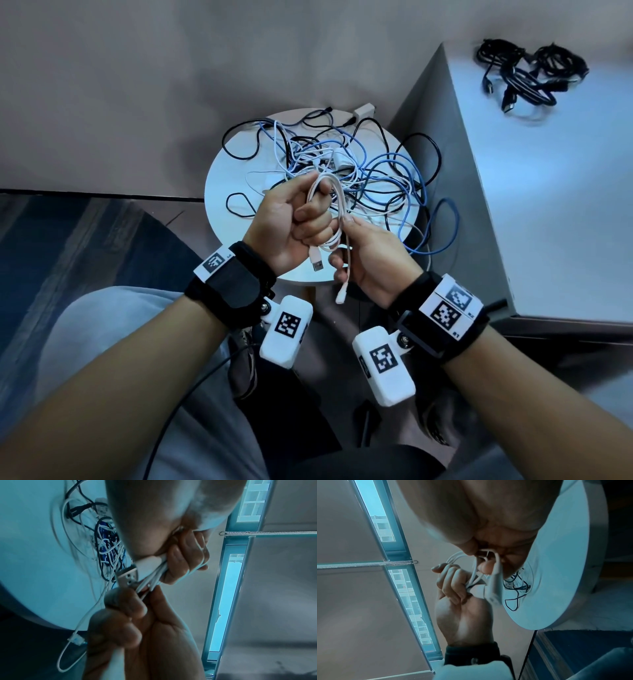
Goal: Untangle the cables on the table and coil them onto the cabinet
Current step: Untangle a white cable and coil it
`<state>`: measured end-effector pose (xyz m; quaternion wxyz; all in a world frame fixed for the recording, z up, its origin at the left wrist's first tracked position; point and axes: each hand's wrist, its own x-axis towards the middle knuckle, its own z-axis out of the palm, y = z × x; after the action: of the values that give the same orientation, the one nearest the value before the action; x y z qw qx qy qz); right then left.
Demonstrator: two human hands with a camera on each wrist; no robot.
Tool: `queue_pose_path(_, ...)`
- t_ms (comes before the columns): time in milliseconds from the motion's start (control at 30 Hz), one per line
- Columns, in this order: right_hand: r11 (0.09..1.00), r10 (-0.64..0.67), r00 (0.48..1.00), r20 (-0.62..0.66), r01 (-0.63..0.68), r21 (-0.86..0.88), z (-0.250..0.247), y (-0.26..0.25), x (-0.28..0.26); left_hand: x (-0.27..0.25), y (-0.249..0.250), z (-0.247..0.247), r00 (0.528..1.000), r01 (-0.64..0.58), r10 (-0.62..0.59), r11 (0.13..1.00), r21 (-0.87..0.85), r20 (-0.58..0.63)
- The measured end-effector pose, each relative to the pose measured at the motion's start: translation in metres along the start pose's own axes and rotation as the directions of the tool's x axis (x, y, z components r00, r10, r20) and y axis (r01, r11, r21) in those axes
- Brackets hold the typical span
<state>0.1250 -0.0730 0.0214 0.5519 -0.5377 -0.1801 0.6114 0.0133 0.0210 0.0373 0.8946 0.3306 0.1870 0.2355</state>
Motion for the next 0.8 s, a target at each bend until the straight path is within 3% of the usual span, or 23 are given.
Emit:
queue_pose_path(167, 0.996, -0.066, 0.997, -0.045, 0.068, 0.059, -0.001, -0.001, 0.002, 0.003, -0.002, -0.004, 1.000, 0.027, -0.028, 0.999, -0.047, -0.003)
queue_pose_path(267, 0.989, -0.091, 0.996, 0.003, 0.090, 0.114, -0.005, -0.007, 0.002, 0.004, -0.001, -0.004, 0.999, 0.024, -0.025, 0.998, -0.060, -0.019)
queue_pose_path(367, 0.983, -0.141, 0.988, 0.054, 0.133, 0.126, -0.010, -0.014, 0.002, 0.005, -0.001, -0.004, 0.998, 0.003, 0.000, 0.999, 0.044, -0.063)
queue_pose_path(500, 0.980, -0.189, 0.980, 0.056, 0.192, -0.054, -0.012, -0.022, 0.001, 0.007, -0.007, -0.008, 0.992, -0.032, 0.061, 0.970, 0.240, -0.110)
queue_pose_path(567, 0.942, -0.258, 0.966, 0.025, 0.257, -0.215, -0.017, -0.026, 0.003, 0.008, -0.010, -0.011, 0.987, -0.047, 0.111, 0.892, 0.450, -0.116)
queue_pose_path(667, 0.831, -0.399, 0.917, -0.012, 0.356, -0.427, -0.026, -0.031, 0.006, 0.007, -0.005, -0.016, 0.982, 0.001, 0.150, 0.617, 0.787, -0.119)
queue_pose_path(733, 0.755, -0.479, 0.876, -0.053, 0.380, -0.535, -0.031, -0.031, 0.008, 0.006, 0.002, -0.020, 0.989, 0.040, 0.109, 0.445, 0.895, -0.099)
queue_pose_path(800, 0.677, -0.542, 0.837, -0.074, 0.383, -0.628, -0.035, -0.030, 0.011, 0.002, 0.010, -0.025, 0.991, 0.107, 0.031, 0.364, 0.925, -0.126)
